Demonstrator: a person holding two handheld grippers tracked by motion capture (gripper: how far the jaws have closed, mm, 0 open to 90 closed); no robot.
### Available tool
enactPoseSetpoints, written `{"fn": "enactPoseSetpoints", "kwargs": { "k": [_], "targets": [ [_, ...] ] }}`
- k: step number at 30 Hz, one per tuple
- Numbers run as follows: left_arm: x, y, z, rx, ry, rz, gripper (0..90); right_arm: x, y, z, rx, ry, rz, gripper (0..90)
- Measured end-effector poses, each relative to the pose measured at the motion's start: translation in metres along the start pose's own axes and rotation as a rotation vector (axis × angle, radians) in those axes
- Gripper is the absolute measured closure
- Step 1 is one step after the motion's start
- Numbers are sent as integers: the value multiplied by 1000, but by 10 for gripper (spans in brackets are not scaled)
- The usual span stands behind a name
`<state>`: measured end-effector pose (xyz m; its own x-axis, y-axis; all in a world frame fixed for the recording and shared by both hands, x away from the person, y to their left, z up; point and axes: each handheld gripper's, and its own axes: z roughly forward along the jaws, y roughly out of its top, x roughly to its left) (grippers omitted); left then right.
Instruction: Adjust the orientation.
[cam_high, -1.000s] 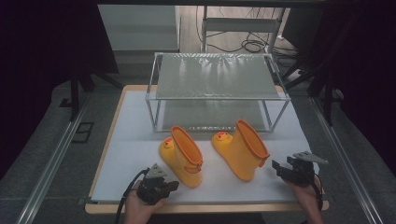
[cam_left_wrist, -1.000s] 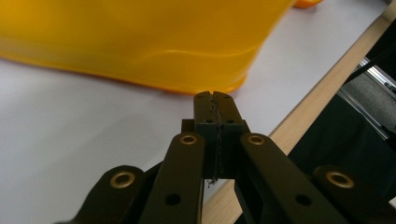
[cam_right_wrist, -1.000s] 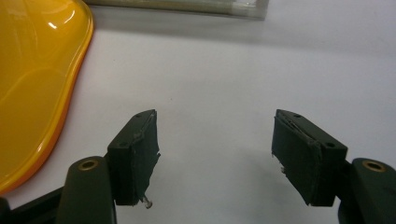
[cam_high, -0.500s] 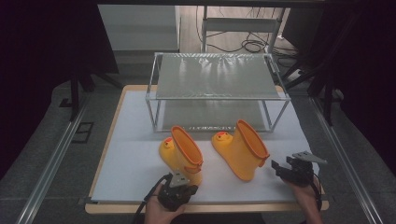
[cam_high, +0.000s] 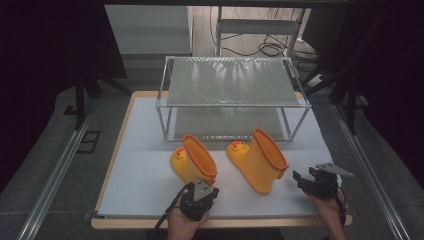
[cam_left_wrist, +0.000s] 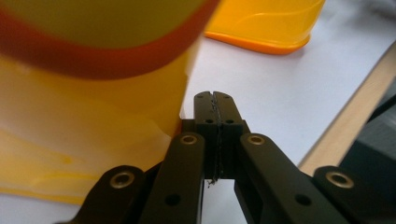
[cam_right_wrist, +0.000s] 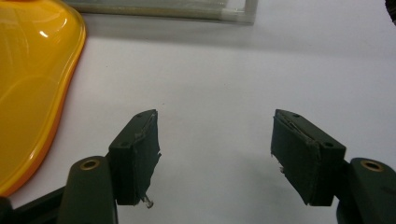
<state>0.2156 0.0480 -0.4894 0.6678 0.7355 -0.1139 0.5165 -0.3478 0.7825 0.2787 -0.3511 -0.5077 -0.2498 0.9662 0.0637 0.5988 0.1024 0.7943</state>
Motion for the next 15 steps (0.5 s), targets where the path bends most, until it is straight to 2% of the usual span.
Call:
{"fn": "enactPoseSetpoints", "kwargs": {
  "k": [9,15],
  "targets": [
    [8,-12,-14,-6,6,-30,900,-2,-1,-1,-7,-8,13,323],
    [25,-28,-35,-6,-3,-89,900,-4,0,-2,-10,-10,20,324]
  ]
}}
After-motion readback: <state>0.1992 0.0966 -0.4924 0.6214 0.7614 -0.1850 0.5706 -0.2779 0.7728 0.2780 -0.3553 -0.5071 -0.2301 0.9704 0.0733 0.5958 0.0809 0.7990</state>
